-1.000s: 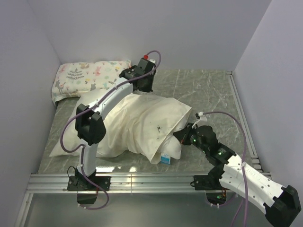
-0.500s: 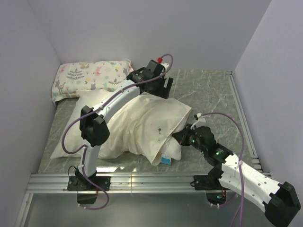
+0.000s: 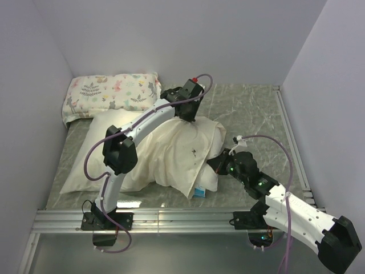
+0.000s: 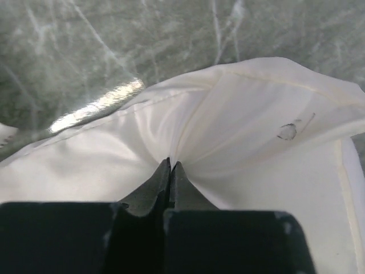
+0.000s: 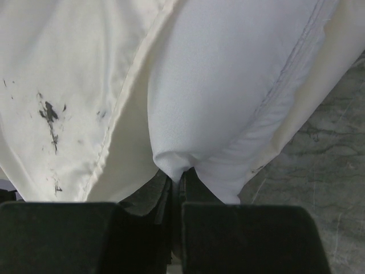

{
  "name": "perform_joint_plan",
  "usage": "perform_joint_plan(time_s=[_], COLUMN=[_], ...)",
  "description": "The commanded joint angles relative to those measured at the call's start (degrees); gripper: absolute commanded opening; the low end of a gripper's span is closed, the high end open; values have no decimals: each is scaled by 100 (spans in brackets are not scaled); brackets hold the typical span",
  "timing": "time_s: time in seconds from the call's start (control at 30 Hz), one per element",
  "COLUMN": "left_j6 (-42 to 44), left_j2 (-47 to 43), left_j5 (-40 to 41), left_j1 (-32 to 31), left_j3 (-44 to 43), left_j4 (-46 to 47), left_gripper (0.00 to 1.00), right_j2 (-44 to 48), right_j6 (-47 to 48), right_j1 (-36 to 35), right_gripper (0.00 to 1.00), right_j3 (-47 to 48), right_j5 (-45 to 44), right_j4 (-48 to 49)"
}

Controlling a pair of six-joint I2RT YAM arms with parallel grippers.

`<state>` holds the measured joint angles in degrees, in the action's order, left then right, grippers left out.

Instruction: Remove the pillowcase from the pillow

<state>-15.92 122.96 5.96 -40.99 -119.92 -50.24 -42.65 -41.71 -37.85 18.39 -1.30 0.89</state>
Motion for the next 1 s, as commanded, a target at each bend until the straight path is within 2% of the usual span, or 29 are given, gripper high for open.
perform_joint_plan(time_s=[0.0,0.33,0.4,0.53,0.57,0.67,0.8,0.83,0.9,0.97], left_j6=[-218,-754,-851,-877,-860,-833,-746,-702,-632,-535], left_j2=[-167,-571,-746,-932,-836,-668,-703,-746,-625,-292], left_j5=[1003,2260,2454,2551,2560,2805,2018,2076,2130,2198], left_j1=[214,1285,1453,1936,1972,1990,1920,1754,1560,1472], left_j3=[-338,-59,247,627,601,601,812,899,752,419], left_j4=[-109,207,295,410,349,190,444,697,665,393], left_gripper=[0,0,0,0,0,0,0,0,0,0], right_j2=[37,828,916,1031,1048,1066,1014,953,760,680], right_j6=[67,347,444,804,866,998,1007,946,920,946], right_j1=[32,172,435,1295,1576,1675,1666,1666,1614,1535], right_gripper=[0,0,0,0,0,0,0,0,0,0], right_j3=[-64,542,648,938,1008,1429,2122,2255,2675,2984], right_j5=[-195,-590,-617,-39,50,25,445,603,1034,940], right_j4=[-299,-1380,-1608,-1785,-1811,-2021,-1900,-1864,-1715,-1749])
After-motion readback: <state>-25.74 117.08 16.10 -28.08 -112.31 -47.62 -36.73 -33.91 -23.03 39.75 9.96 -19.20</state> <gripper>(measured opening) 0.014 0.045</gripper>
